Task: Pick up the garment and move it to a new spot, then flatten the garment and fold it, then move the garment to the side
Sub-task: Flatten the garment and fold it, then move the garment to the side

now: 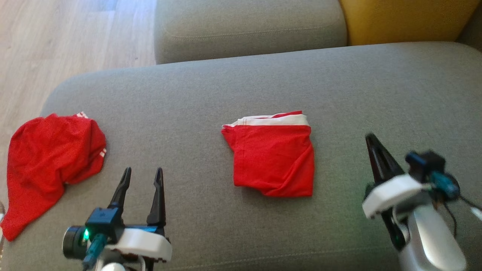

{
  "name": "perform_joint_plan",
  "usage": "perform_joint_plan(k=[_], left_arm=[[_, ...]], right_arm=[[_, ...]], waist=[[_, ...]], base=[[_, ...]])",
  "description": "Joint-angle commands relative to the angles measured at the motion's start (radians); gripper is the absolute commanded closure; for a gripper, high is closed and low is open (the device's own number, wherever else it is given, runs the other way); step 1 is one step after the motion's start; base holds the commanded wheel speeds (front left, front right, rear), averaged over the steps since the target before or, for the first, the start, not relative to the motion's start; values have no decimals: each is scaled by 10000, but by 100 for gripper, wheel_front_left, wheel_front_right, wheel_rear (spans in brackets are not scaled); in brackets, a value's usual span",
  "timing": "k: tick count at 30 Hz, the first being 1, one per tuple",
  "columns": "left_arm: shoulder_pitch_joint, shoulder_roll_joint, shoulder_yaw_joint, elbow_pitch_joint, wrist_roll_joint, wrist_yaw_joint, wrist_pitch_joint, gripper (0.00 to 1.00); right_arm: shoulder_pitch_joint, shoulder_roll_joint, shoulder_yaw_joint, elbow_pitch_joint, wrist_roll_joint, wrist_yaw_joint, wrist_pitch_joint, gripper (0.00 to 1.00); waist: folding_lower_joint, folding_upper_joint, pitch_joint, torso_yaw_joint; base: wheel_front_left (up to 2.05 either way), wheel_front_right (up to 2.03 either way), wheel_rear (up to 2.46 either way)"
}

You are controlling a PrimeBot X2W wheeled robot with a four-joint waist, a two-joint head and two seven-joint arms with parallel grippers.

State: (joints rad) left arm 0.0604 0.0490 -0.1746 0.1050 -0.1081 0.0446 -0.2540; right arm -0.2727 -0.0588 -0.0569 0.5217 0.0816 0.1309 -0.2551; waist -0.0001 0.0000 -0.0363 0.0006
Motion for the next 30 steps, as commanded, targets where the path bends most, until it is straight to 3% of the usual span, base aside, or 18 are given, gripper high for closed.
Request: perform_joint_plan(k=[1, 6, 8, 30], left_arm=[[-231, 12, 368, -337, -12, 72, -78, 0], [-26, 12, 344, -274, 6, 65, -78, 0], [40, 12, 373, -222, 25, 14, -78, 0], [103, 12, 228, -200, 47, -58, -78, 0]], right_arm=[[-85, 84, 148, -427, 130, -2, -66, 100], [693, 85, 83, -816, 191, -2, -66, 98], [842, 85, 48, -939, 232, -2, -66, 0], [976, 85, 367, -702, 634, -2, -19, 0]], waist=[[1, 0, -29, -56], [1, 0, -73, -239], [1, 0, -84, -281], [1, 0, -48, -7]], base=[[0, 0, 0], [0, 0, 0], [0, 0, 0], [0, 0, 0]])
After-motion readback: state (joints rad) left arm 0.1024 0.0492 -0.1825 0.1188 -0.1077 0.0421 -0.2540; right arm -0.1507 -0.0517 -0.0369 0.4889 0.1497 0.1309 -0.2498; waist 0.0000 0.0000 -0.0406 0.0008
